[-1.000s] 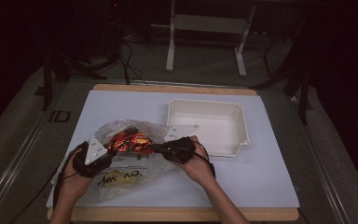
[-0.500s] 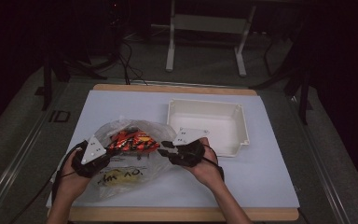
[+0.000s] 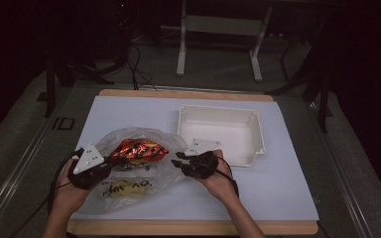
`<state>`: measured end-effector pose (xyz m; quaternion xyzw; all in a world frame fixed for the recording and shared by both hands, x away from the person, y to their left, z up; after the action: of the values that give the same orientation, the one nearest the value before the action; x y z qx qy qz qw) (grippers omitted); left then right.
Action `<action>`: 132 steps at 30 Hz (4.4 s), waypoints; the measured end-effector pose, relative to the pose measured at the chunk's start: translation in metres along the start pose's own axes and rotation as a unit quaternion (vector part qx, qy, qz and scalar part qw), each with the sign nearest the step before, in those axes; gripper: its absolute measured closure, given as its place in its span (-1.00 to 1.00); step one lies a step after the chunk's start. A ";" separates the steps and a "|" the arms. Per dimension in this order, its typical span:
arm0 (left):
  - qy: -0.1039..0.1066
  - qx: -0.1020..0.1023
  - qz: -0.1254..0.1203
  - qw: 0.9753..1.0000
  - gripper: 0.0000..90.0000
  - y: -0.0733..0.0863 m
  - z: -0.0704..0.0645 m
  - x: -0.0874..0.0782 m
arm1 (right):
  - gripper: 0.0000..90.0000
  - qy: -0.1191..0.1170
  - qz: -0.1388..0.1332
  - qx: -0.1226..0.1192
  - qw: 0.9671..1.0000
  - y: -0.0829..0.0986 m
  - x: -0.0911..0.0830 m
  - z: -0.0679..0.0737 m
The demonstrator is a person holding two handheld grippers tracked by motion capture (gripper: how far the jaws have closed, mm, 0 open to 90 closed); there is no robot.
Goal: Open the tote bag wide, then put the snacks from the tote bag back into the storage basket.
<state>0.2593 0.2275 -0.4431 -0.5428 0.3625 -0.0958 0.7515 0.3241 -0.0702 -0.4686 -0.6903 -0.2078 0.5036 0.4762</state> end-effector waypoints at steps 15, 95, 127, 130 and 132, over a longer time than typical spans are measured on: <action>0.024 -0.038 -0.031 0.998 0.95 -0.022 0.001 -0.026 | 0.58 -0.011 0.024 0.016 1.000 0.017 0.024 0.002; 0.097 -0.098 -0.105 0.985 0.97 -0.086 -0.004 -0.075 | 0.52 0.041 0.018 0.065 0.997 0.096 -0.055 -0.030; 0.076 -0.125 -0.123 0.982 1.00 -0.074 0.005 -0.106 | 0.48 0.062 0.019 0.086 0.994 0.120 -0.060 -0.039; 0.081 -0.131 -0.134 0.979 1.00 -0.079 0.005 -0.105 | 0.48 0.064 0.021 0.086 0.994 0.120 -0.060 -0.039; 0.082 -0.130 -0.137 0.979 1.00 -0.083 0.004 -0.103 | 0.48 0.066 0.019 0.087 0.994 0.121 -0.061 -0.040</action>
<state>0.2084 0.2531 -0.3238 -0.6707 0.3546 -0.1945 0.6217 0.3118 -0.1901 -0.5414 -0.6816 -0.1187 0.4822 0.5375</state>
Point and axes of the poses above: each handheld gripper's, and its own axes: x roughly forward along the jaws, y roughly out of its underside, z roughly to its left, the point moved 2 cm from there along x, roughly forward along the jaws, and after that the axes turned 5 degrees about -z, right-handed, at the moved point
